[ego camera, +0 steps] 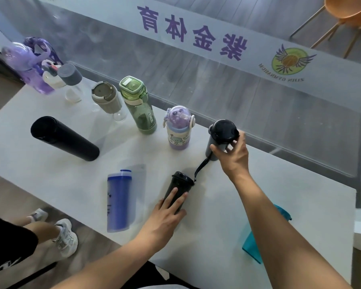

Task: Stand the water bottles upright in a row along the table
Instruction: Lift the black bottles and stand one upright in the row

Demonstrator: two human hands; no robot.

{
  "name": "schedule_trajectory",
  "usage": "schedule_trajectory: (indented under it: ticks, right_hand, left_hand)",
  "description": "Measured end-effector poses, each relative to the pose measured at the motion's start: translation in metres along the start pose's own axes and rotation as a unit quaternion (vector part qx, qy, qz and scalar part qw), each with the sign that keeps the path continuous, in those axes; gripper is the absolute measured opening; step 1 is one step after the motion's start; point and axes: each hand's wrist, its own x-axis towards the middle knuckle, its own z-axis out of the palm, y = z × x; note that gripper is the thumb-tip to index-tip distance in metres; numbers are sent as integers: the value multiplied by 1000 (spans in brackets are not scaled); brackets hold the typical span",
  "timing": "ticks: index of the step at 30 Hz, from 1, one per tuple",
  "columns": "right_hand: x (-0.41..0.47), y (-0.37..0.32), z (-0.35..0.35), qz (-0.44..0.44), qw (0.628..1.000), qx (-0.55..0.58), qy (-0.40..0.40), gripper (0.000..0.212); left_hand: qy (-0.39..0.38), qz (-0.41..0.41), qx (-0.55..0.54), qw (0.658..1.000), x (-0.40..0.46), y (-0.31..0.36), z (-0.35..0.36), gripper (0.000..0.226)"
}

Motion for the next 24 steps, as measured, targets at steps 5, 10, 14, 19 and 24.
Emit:
schedule_trajectory:
  ticks: [5, 10, 14, 19, 24]
  right_hand:
    - [-7, 5, 5, -2, 1000, -8, 6, 70]
    - [-12, 9, 3, -4, 1000, -10, 11, 68]
    - [-14, 8, 9, 1, 1000, -10, 22, 68]
    - [-18, 8, 16, 13, 999, -29, 43, 69]
    - [-45, 14, 9, 85, 992, -86, 39, 80]
  left_hand:
    - [4, 11, -14, 1000, -12, 0, 2, 69]
    - [22, 2, -33, 999, -14, 3, 1, 83]
    - [22, -13, -61, 998, -14, 2, -3, 85]
    - [-21, -46, -87, 995, -14, -7, -16, 81]
    - [-26, -53, -99, 993, -8, -13, -32, 87]
